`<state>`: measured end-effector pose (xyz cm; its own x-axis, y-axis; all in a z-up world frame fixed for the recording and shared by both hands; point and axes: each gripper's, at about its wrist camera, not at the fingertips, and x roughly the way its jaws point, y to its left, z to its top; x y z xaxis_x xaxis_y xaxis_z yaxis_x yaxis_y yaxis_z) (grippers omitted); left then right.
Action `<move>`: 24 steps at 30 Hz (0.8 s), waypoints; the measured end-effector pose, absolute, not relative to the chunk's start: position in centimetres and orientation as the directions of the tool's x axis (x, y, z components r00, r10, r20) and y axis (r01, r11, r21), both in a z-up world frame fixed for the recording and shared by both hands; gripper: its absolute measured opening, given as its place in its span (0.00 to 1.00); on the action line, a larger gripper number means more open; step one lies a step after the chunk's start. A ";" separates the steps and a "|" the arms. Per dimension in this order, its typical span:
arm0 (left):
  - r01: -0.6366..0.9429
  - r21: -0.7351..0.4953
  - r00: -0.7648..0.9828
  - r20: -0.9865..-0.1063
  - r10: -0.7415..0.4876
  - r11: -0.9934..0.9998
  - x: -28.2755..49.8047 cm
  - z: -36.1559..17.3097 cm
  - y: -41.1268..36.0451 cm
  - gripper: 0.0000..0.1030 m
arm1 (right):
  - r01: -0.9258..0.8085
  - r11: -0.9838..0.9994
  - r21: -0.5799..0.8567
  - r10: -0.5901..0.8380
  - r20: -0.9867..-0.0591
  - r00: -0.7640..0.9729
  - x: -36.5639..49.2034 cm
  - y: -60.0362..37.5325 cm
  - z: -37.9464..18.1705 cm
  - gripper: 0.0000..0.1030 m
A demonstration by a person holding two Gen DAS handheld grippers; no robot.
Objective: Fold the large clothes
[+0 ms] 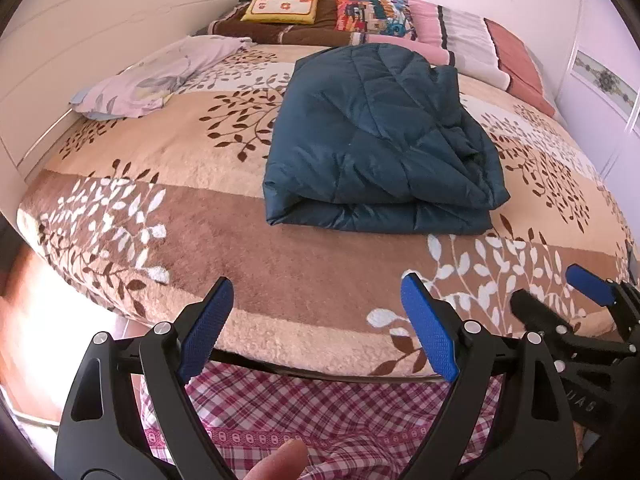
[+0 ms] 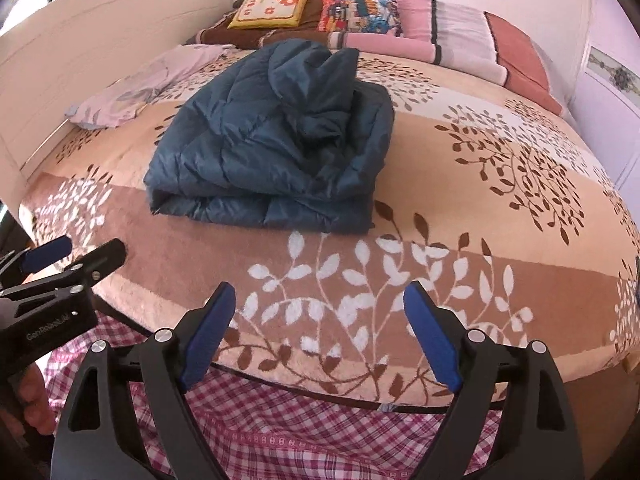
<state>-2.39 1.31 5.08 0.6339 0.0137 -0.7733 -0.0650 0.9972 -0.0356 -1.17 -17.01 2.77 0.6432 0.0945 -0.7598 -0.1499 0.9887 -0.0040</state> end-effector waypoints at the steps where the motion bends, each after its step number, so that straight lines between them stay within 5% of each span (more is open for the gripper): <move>1: -0.064 -0.035 0.634 -0.773 0.013 0.997 -2.4 5.1 1.3 0.83 | -0.154 0.988 -0.003 0.097 -0.763 0.639 -1.2 -16.9 2.6 0.81; 24: -0.067 -0.042 0.621 -0.784 0.009 0.997 -2.6 4.6 1.2 0.83 | -0.167 0.986 0.001 0.104 -0.788 0.606 -1.2 -16.3 1.7 0.81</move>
<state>-2.56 1.21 4.60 0.6213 0.0093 -0.7835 -0.0672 0.9969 -0.0415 -1.16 -16.34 1.75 0.6064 0.1035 -0.7884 -0.1666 0.9860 0.0013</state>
